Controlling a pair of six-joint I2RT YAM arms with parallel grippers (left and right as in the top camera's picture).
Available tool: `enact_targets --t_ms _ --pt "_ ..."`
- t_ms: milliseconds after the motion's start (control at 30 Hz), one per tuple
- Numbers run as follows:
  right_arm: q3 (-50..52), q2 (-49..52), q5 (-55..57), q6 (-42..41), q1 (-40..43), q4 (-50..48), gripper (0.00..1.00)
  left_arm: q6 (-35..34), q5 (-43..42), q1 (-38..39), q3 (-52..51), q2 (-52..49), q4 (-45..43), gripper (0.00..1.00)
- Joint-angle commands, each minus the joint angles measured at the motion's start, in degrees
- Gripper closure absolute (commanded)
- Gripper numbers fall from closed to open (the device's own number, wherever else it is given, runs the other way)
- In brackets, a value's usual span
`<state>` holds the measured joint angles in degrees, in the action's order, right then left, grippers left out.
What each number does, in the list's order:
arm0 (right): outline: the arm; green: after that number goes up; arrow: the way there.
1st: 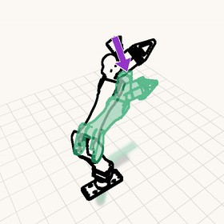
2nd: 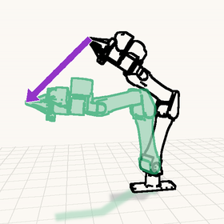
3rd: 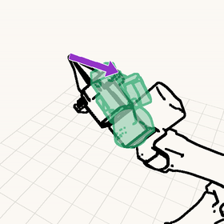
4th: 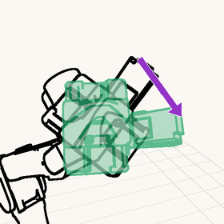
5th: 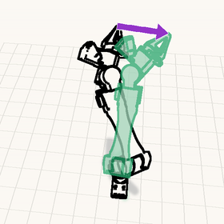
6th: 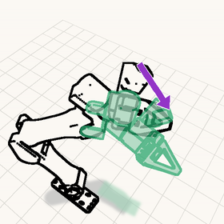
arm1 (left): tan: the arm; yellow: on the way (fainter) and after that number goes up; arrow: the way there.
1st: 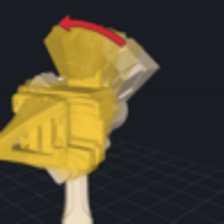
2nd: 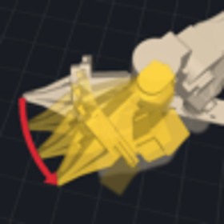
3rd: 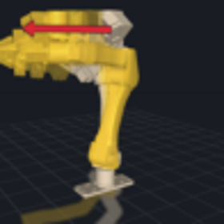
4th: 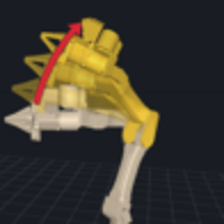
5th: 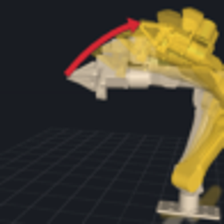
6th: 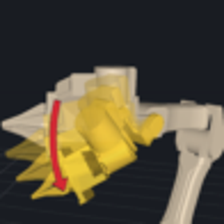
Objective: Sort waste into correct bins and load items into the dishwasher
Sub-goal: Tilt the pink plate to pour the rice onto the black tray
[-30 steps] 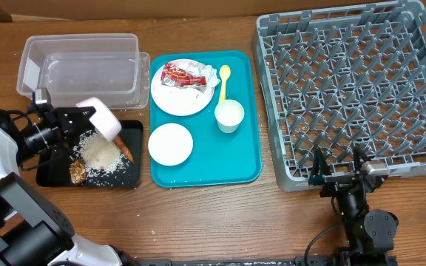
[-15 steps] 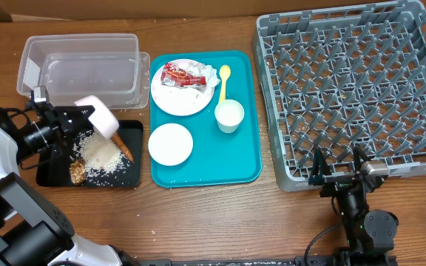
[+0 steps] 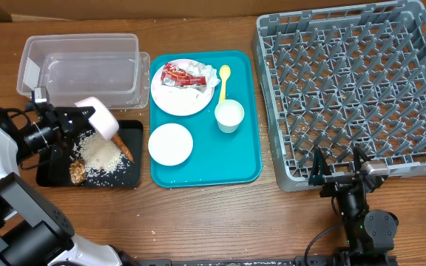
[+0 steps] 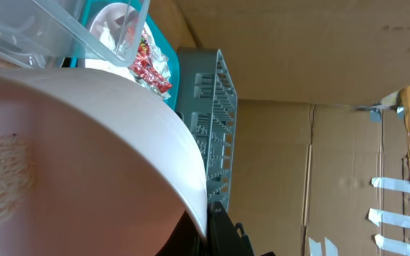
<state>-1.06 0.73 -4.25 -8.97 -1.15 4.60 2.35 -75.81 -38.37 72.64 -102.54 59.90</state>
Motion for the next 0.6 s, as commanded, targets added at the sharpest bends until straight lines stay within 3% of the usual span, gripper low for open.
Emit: enact_targets --t_ms 0,367,467,567 --pt "0.61 -0.57 -0.13 0.04 0.26 -0.22 0.0 0.81 -0.2 -0.2 -0.15 0.98 0.48 0.96" --pt "0.59 -0.57 -0.13 0.04 0.26 -0.22 0.0 -0.09 6.58 -2.54 -0.17 0.98 6.03 0.96" --pt "0.59 -0.57 -0.13 0.04 0.26 -0.22 0.0 3.28 4.52 -2.97 -0.17 0.98 8.63 0.96" --pt "0.59 -0.57 -0.13 0.04 0.26 -0.22 0.0 2.01 5.88 -2.99 -0.17 0.98 7.98 0.96"
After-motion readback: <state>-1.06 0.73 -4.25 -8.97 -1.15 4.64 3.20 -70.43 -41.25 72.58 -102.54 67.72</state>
